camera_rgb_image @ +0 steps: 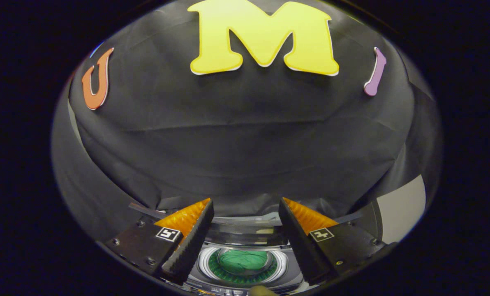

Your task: Put the clothes into the washing machine and then close the washing machine lid.

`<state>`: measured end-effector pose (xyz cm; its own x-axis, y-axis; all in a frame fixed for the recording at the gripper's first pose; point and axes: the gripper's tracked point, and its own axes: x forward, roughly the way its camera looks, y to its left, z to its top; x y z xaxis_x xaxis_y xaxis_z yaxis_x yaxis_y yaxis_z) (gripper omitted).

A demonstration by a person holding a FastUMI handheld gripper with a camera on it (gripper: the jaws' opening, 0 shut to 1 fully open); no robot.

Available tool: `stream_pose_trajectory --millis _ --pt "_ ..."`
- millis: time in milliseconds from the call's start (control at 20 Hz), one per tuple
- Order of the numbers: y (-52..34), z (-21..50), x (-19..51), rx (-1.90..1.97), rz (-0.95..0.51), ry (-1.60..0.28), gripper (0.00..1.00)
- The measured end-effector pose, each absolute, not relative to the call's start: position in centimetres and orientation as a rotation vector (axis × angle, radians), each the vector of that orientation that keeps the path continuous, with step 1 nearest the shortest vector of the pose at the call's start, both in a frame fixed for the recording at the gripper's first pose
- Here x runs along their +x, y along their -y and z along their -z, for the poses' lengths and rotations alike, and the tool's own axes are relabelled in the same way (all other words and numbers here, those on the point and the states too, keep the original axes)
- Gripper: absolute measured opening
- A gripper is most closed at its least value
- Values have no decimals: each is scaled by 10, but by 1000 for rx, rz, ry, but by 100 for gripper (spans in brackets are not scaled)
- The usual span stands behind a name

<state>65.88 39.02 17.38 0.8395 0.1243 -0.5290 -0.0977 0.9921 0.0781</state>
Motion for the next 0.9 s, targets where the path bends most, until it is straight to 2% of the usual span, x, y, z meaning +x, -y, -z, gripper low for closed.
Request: stream_pose_trajectory --millis 900 --pt "-386 -165 621 72 -117 -478 100"
